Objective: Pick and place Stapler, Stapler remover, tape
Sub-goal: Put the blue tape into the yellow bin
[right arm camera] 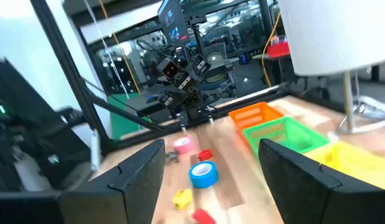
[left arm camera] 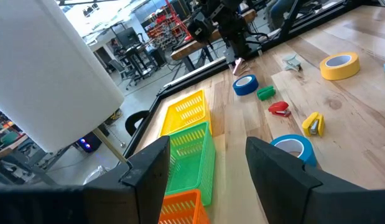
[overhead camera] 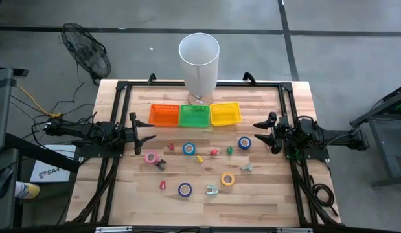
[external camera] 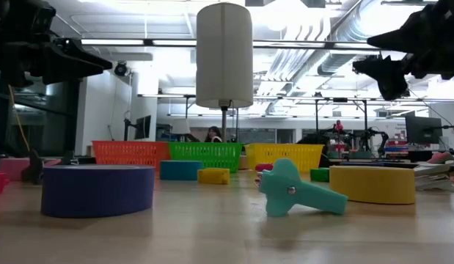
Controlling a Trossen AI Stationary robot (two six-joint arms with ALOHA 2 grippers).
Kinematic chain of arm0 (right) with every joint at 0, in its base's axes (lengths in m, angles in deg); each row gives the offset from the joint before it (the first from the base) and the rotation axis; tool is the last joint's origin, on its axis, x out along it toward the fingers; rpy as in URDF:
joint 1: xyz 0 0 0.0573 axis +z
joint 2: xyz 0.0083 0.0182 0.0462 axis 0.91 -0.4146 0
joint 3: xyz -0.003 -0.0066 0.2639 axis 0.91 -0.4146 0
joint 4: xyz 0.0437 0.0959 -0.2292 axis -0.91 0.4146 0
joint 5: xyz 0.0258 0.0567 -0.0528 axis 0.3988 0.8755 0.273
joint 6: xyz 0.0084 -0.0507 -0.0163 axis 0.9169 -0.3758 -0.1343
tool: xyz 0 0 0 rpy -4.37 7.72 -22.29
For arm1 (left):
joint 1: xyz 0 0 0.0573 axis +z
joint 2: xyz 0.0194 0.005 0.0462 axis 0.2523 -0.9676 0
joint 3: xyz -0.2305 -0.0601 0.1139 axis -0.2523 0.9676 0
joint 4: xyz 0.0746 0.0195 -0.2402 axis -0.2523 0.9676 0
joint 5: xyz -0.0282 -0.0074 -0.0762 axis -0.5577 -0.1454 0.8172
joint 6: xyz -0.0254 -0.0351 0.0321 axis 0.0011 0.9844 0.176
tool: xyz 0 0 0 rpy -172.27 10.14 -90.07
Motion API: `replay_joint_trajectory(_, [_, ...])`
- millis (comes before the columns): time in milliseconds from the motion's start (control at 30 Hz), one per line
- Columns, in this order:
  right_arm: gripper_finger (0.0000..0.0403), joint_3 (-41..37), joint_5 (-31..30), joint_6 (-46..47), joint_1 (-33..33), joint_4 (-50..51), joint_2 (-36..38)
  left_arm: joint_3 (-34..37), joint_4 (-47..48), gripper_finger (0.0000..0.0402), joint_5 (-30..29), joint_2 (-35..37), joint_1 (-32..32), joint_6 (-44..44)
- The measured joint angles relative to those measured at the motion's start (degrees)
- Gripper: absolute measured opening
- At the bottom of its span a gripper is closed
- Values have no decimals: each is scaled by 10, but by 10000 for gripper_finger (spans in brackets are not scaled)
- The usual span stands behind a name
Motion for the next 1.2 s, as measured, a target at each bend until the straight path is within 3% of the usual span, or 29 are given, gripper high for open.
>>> replay_joint_trajectory(233, [252, 0, -17, 126, 0, 3, -6, 0, 0, 207, 0, 0, 0, 0])
replay_joint_trajectory(467, [252, 36, -104, 154, 0, 70, -43, 0, 0, 207, 0, 0, 0, 0])
replay_joint_trajectory(700, [252, 104, -156, 185, 0, 149, -121, 0, 0, 207, 0, 0, 0, 0])
replay_joint_trajectory(1200, [252, 330, -153, 273, -11, 405, -346, 0, 0, 207, 0, 0, 0, 0])
